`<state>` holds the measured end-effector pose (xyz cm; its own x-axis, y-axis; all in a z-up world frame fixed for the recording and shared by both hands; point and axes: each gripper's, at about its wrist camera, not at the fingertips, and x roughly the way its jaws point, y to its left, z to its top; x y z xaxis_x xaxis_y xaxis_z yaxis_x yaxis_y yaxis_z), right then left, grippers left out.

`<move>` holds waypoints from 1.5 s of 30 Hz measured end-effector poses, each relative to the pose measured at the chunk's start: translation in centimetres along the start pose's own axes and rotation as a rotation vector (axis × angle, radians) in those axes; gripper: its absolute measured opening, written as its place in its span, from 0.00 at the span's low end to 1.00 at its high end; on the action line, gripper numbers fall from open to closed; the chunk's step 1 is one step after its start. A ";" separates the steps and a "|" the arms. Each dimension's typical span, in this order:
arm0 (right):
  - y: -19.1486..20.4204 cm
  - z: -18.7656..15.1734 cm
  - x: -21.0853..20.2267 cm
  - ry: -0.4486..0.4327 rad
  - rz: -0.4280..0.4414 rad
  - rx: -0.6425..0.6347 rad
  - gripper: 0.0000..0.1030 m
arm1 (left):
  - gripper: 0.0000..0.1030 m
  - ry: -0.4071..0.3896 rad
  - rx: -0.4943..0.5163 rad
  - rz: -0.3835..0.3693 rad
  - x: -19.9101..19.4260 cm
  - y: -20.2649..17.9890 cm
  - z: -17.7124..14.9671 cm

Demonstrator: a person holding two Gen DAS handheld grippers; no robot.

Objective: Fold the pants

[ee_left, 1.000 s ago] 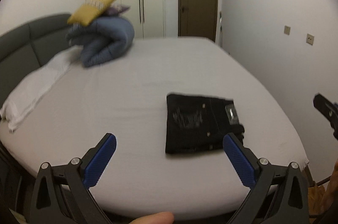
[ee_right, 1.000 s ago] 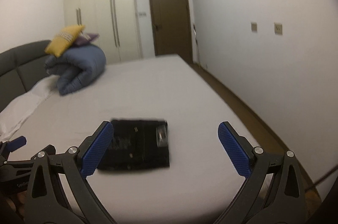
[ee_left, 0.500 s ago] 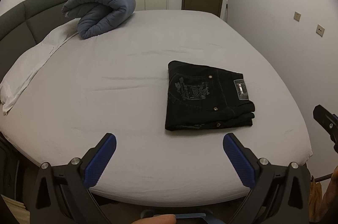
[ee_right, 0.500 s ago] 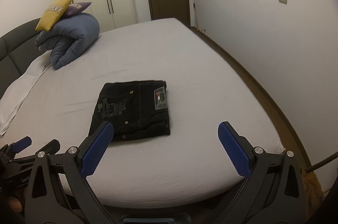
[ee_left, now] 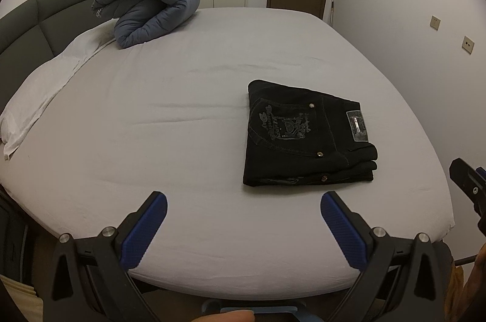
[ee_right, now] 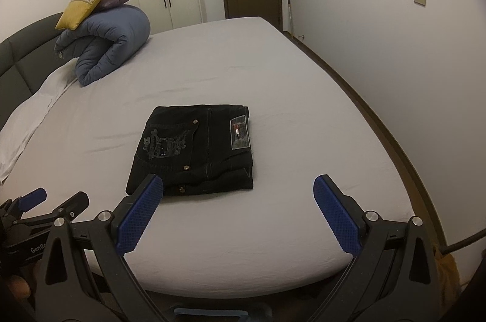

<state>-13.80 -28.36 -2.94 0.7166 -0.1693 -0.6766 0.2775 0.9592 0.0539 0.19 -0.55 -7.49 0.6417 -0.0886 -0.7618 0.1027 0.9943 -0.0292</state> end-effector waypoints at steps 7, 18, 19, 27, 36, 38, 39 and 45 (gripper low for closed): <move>0.1 0.1 1.2 0.011 0.000 -0.001 0.98 | 1.00 0.017 0.005 -0.004 0.7 -0.1 0.1; 1.4 -0.1 1.7 0.015 0.004 -0.023 0.98 | 1.00 0.017 0.003 -0.009 0.8 0.3 0.3; 1.5 -0.1 1.7 0.015 0.003 -0.024 0.98 | 1.00 0.017 0.003 -0.009 0.8 0.3 0.3; 1.7 -0.2 1.5 0.016 0.002 -0.024 0.98 | 1.00 0.012 0.002 -0.007 0.6 0.3 0.3; 1.8 -0.3 1.4 0.016 0.002 -0.024 0.98 | 1.00 0.009 0.006 -0.006 0.5 0.2 0.3; 1.8 -0.3 1.4 0.016 0.002 -0.025 0.98 | 1.00 0.009 0.006 -0.008 0.5 0.2 0.3; 1.8 -0.4 1.4 0.017 0.002 -0.024 0.98 | 1.00 0.009 0.006 -0.007 0.5 0.2 0.3; 1.8 -0.5 1.4 0.018 0.004 -0.024 0.98 | 1.00 0.006 0.008 -0.008 0.3 0.1 0.2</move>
<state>-12.56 -26.74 -4.16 0.7061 -0.1621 -0.6894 0.2591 0.9651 0.0385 0.57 -0.48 -7.57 0.6360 -0.0958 -0.7658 0.1139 0.9931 -0.0296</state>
